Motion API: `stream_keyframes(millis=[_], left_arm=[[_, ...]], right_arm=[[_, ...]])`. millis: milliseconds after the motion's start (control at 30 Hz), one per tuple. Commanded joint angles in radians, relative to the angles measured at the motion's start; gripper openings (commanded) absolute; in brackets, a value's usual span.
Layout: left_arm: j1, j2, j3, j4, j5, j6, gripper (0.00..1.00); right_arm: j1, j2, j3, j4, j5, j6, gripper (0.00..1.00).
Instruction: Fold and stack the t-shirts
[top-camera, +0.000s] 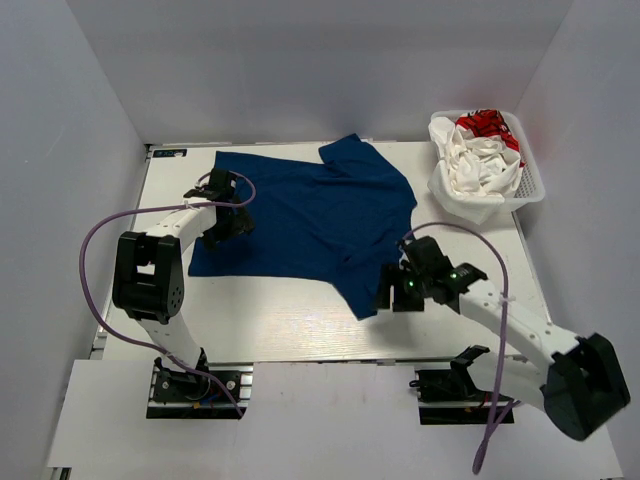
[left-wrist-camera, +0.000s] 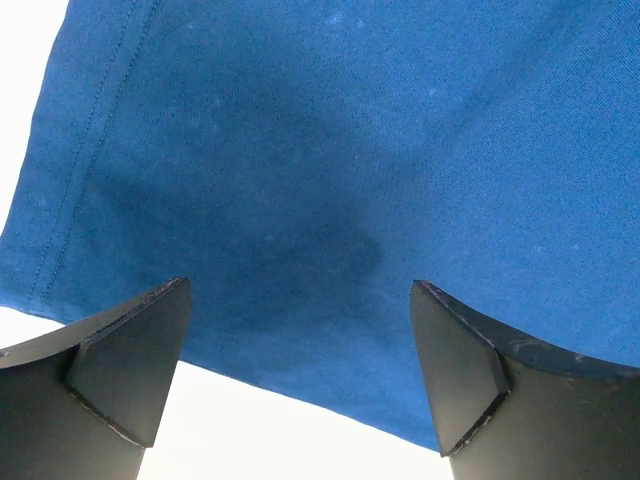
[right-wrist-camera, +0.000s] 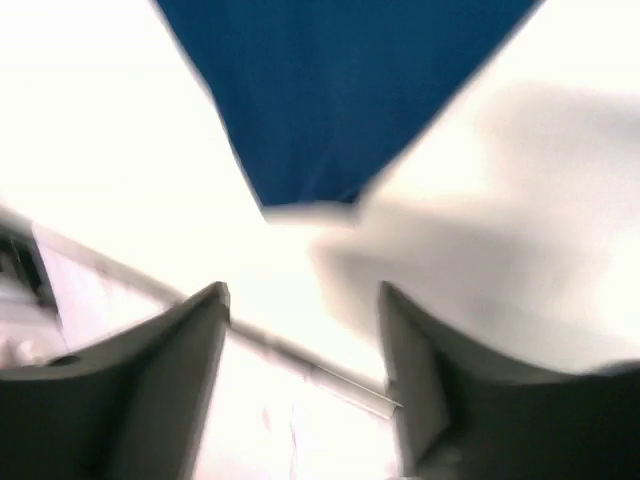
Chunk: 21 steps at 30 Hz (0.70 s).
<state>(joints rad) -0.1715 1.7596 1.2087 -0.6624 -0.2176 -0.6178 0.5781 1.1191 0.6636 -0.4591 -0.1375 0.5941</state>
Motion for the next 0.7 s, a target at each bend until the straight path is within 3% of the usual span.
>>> stream_keyframes(millis=[0,33,167,333,467,667], left_arm=[[0.006,-0.025,0.032,-0.008,0.014,0.000,1.00],[-0.003,-0.025,0.023,-0.008,0.005,0.000,1.00],[-0.003,-0.037,0.002,-0.008,-0.006,0.000,1.00],[-0.003,-0.055,-0.008,-0.008,-0.028,-0.010,1.00],[-0.003,-0.055,-0.008,0.001,-0.042,-0.010,1.00],[0.006,-0.031,-0.070,0.040,-0.022,-0.010,1.00]], right_arm=[[0.020,-0.108,-0.039,-0.139,-0.187,-0.044,0.69],[0.023,-0.186,-0.036,-0.163,-0.194,-0.062,0.90],[0.023,-0.223,0.053,-0.205,0.000,-0.102,0.90],[0.048,0.069,0.197,-0.156,0.229,-0.240,0.90],[0.075,0.296,0.275,-0.110,0.381,-0.235,0.90],[0.108,0.468,0.327,-0.138,0.473,-0.166,0.90]])
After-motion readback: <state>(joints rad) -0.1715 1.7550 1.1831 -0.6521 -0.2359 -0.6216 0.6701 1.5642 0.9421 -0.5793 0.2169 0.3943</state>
